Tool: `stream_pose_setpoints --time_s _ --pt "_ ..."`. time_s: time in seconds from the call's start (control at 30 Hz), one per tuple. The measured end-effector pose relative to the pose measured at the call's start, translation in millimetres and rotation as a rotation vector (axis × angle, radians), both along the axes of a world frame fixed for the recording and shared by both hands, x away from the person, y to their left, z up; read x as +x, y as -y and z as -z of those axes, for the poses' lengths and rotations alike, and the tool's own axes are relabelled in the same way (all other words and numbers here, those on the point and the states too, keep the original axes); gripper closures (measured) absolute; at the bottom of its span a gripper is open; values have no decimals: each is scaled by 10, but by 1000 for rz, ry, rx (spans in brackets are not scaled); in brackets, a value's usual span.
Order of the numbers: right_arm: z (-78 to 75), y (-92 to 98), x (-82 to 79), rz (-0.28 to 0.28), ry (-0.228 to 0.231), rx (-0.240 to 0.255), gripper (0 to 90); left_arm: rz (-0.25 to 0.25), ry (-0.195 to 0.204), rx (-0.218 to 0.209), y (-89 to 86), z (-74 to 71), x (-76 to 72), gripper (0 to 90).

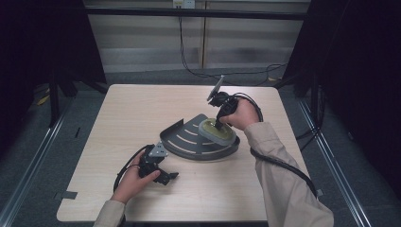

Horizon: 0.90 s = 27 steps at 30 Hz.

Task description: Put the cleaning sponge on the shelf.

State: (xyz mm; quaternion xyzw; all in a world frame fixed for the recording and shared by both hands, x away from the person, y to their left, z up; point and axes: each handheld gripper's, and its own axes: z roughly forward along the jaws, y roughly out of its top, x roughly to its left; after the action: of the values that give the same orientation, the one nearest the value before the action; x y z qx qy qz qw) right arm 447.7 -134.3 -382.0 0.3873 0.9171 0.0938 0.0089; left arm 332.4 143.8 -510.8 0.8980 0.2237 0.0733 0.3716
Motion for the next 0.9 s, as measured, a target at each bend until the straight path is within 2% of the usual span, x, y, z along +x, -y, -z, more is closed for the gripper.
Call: stream_pose_setpoints --time_s 0.2,0.37,0.5,0.9 --pt "50 13 17 38 13 18 707 0 0 0 0 0 0 0" --pt "76 27 19 48 11 11 707 0 0 0 0 0 0 0" --pt "100 21 14 80 4 -3 707 0 0 1 -1 -1 0 0" --pt "201 35 18 92 -6 -11 705 -2 2 2 0 0 0 0"
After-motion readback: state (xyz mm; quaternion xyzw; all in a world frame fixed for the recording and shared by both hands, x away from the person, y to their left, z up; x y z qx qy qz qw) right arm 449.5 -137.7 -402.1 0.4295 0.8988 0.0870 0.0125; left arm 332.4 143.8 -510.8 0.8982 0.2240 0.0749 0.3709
